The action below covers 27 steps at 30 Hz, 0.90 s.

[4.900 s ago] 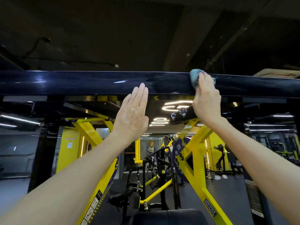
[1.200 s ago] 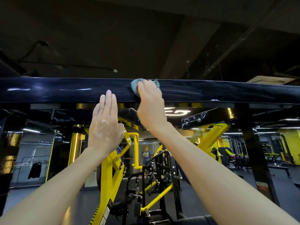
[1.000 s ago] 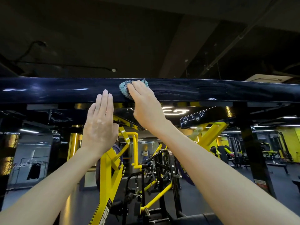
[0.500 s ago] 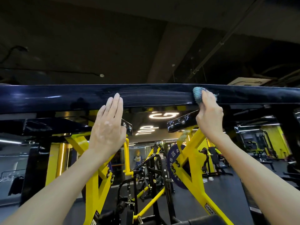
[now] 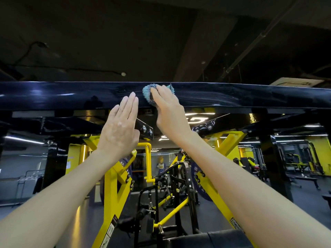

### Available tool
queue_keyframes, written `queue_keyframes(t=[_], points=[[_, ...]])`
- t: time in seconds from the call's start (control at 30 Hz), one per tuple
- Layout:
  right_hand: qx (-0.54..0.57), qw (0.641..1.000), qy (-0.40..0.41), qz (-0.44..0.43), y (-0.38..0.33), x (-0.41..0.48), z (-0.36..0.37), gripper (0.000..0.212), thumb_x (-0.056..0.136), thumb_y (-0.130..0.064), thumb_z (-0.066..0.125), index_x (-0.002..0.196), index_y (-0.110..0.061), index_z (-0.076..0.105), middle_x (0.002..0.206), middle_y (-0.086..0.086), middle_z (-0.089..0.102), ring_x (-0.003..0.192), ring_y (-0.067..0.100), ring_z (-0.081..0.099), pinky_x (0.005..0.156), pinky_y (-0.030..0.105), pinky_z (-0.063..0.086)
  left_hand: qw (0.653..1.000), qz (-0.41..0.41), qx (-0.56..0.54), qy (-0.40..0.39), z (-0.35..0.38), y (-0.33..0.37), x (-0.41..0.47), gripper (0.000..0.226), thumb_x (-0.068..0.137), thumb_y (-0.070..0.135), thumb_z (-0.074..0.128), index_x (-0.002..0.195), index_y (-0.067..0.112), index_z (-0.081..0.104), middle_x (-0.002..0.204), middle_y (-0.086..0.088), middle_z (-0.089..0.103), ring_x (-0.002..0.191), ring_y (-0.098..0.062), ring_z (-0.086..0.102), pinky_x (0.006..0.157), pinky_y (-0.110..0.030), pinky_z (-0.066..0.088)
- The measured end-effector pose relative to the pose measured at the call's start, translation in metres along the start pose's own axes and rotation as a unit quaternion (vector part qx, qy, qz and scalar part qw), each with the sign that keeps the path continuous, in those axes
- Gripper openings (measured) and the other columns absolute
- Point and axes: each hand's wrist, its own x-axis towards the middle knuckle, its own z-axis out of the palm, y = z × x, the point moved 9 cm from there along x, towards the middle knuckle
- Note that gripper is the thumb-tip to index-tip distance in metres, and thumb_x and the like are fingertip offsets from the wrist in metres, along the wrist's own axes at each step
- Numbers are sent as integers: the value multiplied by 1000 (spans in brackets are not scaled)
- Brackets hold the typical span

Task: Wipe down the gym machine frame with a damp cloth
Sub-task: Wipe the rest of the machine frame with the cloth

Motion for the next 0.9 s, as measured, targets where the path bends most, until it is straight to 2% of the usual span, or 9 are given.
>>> queue_keyframes(t=[0.1,0.23,0.37,0.43,0.5,0.6,0.67,0.8,0.9], points=[[-16,999,-31,-18,21,-1,-15,54,88,3,60,141,0,46,145,16,47,137,29,41,114,44,36,1000,-14,15,-6,-5,-18,-7,83,78,3,62,152,-6,25,160,-22,24,148,-34,25,119,-45,23],[-34,994,46,92,68,-6,-50,48,91,2,54,139,2,47,144,17,47,135,31,43,113,40,34,997,-66,42,-23,-14,-67,-25,84,79,5,62,152,-7,22,160,-25,21,148,-37,23,119,-49,24],[-83,970,101,207,71,-4,-44,51,91,4,51,141,0,43,146,17,43,136,33,39,111,48,36,995,-76,59,-32,-22,-103,-36,84,80,5,65,151,-8,23,159,-26,21,148,-38,22,119,-47,21],[-78,960,125,236,54,0,-33,51,88,7,51,139,2,45,144,18,44,134,36,40,107,53,39,995,-74,60,-27,-24,-115,-38,83,80,6,65,151,-9,24,159,-27,22,148,-38,23,119,-47,21],[-66,967,128,208,25,7,-15,52,85,9,52,136,3,47,140,18,47,133,35,41,108,51,38,996,-68,59,-21,-24,-125,-40,81,82,8,63,151,-8,24,159,-27,22,148,-38,23,119,-47,21],[-42,982,113,143,-28,24,17,51,79,10,57,130,3,52,130,16,53,124,31,47,105,43,39,997,-64,48,-3,-25,-141,-44,74,86,14,49,152,-7,23,160,-25,21,148,-36,23,120,-45,20],[-12,990,91,111,-66,36,40,52,79,10,58,130,1,53,130,16,53,124,30,46,107,43,38,997,-65,40,2,-26,-154,-47,75,84,19,44,152,-7,23,159,-25,22,148,-36,23,120,-45,20],[30,997,27,64,-133,49,85,60,82,9,58,140,2,45,145,17,45,140,32,33,117,44,24,998,-59,36,4,-29,-181,-56,74,86,15,51,151,-7,24,159,-25,23,147,-36,26,119,-46,22],[31,999,-2,45,-146,52,94,58,85,8,58,141,1,45,146,16,45,140,31,34,117,46,28,999,-37,19,9,-29,-190,-59,77,84,8,61,151,-7,26,159,-25,24,147,-37,27,119,-48,24]])
